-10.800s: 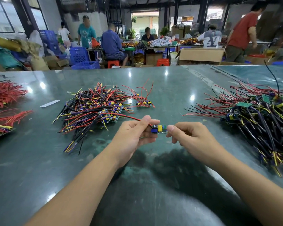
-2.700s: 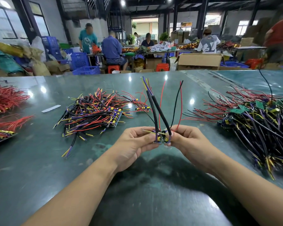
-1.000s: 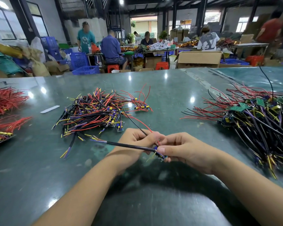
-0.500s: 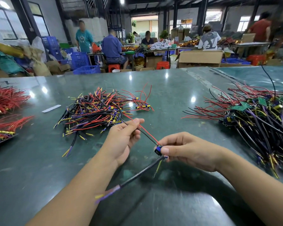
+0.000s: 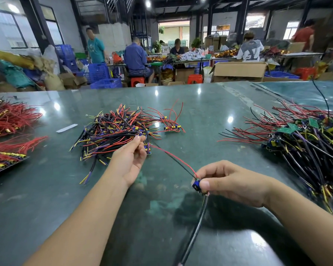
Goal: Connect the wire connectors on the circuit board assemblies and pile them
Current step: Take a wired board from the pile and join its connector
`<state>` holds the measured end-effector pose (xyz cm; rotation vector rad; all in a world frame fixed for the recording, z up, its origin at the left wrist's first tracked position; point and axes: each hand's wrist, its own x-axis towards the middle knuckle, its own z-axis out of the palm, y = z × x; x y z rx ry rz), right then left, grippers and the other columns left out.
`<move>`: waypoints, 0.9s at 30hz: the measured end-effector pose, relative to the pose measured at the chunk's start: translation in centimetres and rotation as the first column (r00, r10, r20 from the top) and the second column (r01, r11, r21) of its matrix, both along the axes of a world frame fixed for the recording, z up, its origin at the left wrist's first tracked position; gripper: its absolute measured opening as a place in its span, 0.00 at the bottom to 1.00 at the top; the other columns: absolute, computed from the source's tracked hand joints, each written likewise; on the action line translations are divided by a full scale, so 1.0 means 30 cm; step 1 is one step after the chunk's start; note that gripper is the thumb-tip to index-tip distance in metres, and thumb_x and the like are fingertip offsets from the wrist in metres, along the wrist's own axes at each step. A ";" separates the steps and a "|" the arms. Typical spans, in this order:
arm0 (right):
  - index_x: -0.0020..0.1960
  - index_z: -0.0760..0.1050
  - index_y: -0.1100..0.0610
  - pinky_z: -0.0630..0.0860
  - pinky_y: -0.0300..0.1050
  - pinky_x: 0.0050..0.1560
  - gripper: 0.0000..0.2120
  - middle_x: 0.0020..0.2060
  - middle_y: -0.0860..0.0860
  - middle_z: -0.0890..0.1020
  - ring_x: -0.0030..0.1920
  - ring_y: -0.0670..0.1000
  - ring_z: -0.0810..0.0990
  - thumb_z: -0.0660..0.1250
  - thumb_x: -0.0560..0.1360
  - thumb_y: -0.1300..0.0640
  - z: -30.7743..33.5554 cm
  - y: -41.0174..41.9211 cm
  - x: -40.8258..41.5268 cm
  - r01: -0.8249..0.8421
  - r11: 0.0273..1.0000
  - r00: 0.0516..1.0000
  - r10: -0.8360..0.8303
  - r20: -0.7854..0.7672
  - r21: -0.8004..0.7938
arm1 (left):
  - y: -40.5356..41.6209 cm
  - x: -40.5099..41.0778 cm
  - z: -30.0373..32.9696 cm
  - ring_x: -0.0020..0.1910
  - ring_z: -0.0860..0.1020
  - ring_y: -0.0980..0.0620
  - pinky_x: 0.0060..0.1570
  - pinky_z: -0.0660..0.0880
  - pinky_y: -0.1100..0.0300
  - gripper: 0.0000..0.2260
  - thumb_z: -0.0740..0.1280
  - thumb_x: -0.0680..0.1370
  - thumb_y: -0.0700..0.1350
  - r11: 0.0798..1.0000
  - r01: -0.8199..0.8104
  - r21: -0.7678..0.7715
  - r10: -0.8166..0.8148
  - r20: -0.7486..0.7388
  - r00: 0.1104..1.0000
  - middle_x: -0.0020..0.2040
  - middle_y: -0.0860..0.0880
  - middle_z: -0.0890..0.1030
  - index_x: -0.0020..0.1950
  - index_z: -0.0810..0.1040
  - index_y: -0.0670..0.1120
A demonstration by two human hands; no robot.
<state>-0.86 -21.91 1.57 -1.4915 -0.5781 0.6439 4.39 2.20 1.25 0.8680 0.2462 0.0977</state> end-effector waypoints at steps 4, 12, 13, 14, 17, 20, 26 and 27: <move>0.42 0.84 0.56 0.76 0.37 0.41 0.06 0.39 0.52 0.79 0.35 0.46 0.76 0.69 0.69 0.59 -0.009 0.011 0.021 0.211 0.968 0.977 -0.203 -0.068 0.135 | -0.053 -0.054 0.024 0.31 0.76 0.55 0.29 0.77 0.66 0.30 0.63 0.71 0.65 0.962 0.271 -0.009 -0.271 -0.012 0.962 0.36 0.46 0.78 0.52 0.79 0.39; 0.44 0.81 0.59 0.75 0.37 0.40 0.04 0.37 0.50 0.79 0.36 0.46 0.75 0.72 0.70 0.59 -0.014 0.017 0.027 0.254 0.961 0.967 -0.254 -0.012 0.105 | -0.172 -0.114 -0.022 0.38 0.78 0.54 0.49 0.77 0.59 0.15 0.71 0.65 0.48 0.765 0.497 0.410 -0.583 0.110 0.805 0.44 0.47 0.82 0.50 0.84 0.45; 0.46 0.80 0.59 0.75 0.37 0.41 0.07 0.39 0.51 0.79 0.37 0.46 0.75 0.73 0.70 0.58 -0.017 0.023 0.025 0.254 0.963 0.967 -0.256 0.015 0.087 | -0.175 -0.114 -0.030 0.39 0.79 0.54 0.51 0.77 0.59 0.11 0.71 0.66 0.46 0.763 0.481 0.431 -0.581 0.133 0.803 0.42 0.47 0.83 0.47 0.85 0.45; 0.48 0.79 0.59 0.75 0.37 0.42 0.10 0.40 0.52 0.80 0.39 0.46 0.75 0.71 0.69 0.56 -0.019 0.030 0.023 0.271 0.960 0.961 -0.274 0.040 0.069 | -0.176 -0.113 -0.034 0.39 0.79 0.54 0.52 0.77 0.59 0.08 0.71 0.67 0.44 0.763 0.449 0.465 -0.568 0.151 0.809 0.41 0.47 0.83 0.43 0.85 0.46; 0.52 0.75 0.57 0.75 0.38 0.43 0.14 0.42 0.54 0.79 0.37 0.47 0.77 0.71 0.69 0.55 -0.030 0.051 0.022 0.411 0.911 0.903 -0.406 0.142 -0.005 | -0.183 -0.103 -0.037 0.36 0.80 0.56 0.45 0.79 0.63 0.07 0.69 0.72 0.38 0.776 0.324 0.541 -0.487 0.188 0.853 0.35 0.49 0.82 0.36 0.84 0.45; 0.54 0.72 0.48 0.74 0.43 0.46 0.19 0.46 0.48 0.79 0.40 0.45 0.78 0.73 0.68 0.45 -0.037 0.066 0.015 0.555 0.816 0.813 -0.490 0.315 -0.163 | -0.191 -0.105 -0.032 0.34 0.80 0.57 0.38 0.77 0.66 0.08 0.67 0.75 0.33 0.789 0.179 0.587 -0.375 0.229 0.898 0.32 0.49 0.82 0.38 0.80 0.41; 0.48 0.75 0.49 0.73 0.42 0.40 0.11 0.38 0.48 0.83 0.35 0.44 0.78 0.71 0.69 0.47 -0.027 0.075 0.008 0.627 0.715 0.765 -0.492 0.416 -0.308 | -0.192 -0.109 -0.013 0.31 0.80 0.59 0.35 0.76 0.67 0.08 0.70 0.73 0.33 0.757 -0.110 0.644 -0.200 0.390 0.899 0.30 0.53 0.81 0.36 0.79 0.43; 0.46 0.76 0.51 0.74 0.41 0.38 0.05 0.35 0.49 0.83 0.33 0.44 0.79 0.69 0.71 0.53 -0.023 0.076 0.010 0.632 0.719 0.761 -0.508 0.403 -0.288 | -0.191 -0.108 -0.010 0.31 0.79 0.60 0.35 0.76 0.67 0.08 0.69 0.74 0.33 0.761 -0.131 0.635 -0.181 0.402 0.898 0.29 0.53 0.81 0.36 0.79 0.43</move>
